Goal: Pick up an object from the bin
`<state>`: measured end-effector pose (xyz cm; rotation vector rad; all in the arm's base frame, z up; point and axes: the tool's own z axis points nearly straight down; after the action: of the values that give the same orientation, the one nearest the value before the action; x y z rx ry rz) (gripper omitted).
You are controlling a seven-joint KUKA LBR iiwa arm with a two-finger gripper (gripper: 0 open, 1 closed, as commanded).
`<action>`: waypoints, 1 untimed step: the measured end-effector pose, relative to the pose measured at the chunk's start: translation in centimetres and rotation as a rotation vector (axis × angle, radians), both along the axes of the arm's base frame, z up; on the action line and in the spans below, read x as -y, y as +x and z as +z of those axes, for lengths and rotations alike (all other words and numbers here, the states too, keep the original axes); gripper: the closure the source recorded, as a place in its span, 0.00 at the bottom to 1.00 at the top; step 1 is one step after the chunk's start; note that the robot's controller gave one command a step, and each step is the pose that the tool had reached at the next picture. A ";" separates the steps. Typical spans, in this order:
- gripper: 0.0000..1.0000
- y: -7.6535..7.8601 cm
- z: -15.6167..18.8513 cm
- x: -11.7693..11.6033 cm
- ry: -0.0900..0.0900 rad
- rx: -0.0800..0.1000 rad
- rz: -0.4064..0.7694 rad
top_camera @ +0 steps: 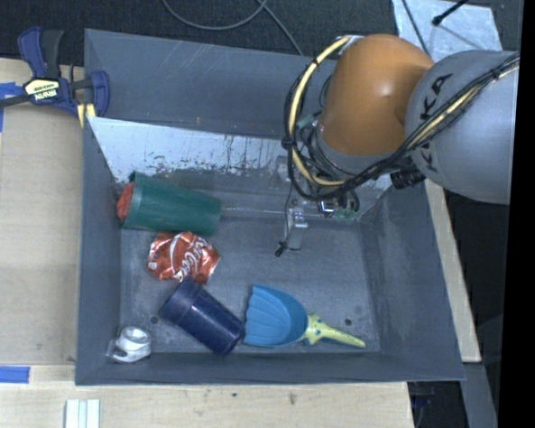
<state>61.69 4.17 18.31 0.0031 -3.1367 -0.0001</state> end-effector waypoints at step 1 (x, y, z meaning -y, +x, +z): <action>0.00 0.2 0.5 0.0 0.000 0.008 0.000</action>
Offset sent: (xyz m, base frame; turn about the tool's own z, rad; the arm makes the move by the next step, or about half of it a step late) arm -0.0211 0.0641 -0.0815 -0.1617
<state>61.85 4.17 18.81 0.0025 -3.1451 -0.0007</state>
